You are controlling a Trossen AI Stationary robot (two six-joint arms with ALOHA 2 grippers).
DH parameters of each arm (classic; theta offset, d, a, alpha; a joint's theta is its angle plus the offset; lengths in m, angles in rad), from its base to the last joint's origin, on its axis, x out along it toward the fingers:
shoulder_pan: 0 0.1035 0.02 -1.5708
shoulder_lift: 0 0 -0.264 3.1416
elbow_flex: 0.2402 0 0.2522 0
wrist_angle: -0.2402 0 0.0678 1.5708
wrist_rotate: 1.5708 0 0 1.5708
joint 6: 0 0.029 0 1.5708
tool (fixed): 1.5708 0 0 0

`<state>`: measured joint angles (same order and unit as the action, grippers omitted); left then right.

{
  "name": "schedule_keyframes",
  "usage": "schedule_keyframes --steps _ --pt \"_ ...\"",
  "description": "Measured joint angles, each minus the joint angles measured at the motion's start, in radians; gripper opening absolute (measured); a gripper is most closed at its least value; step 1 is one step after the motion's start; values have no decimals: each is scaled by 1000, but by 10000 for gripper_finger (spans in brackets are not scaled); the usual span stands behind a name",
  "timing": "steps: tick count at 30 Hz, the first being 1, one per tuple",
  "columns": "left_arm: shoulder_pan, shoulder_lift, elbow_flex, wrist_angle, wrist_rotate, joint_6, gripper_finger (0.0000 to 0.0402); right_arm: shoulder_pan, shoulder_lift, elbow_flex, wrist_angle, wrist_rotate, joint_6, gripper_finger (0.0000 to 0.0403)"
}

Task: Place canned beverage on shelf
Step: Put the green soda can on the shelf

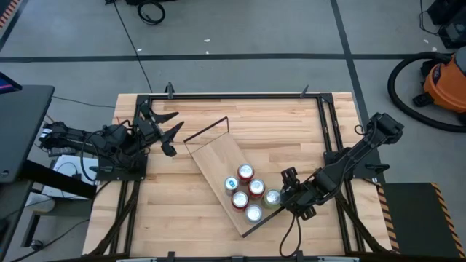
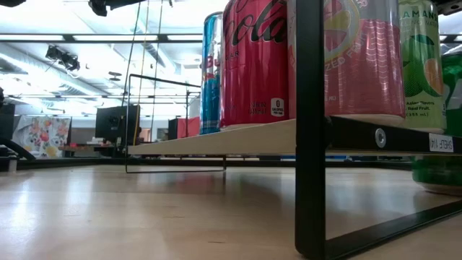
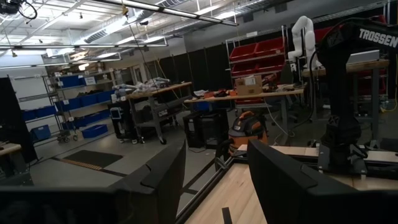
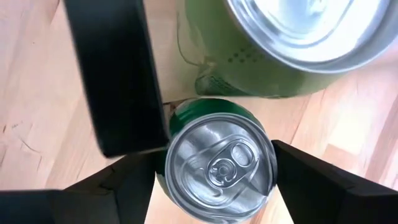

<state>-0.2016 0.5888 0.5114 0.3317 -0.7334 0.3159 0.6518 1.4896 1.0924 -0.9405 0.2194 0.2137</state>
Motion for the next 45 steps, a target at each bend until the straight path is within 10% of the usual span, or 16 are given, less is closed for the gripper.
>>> schedule_keyframes --steps 26,45 --pt "0 0 0 3 0 0 183 -254 -159 9 -154 124 -4 299" --pt "0 0 0 -7 1 -11 183 -476 139 495 -258 149 -284 298"
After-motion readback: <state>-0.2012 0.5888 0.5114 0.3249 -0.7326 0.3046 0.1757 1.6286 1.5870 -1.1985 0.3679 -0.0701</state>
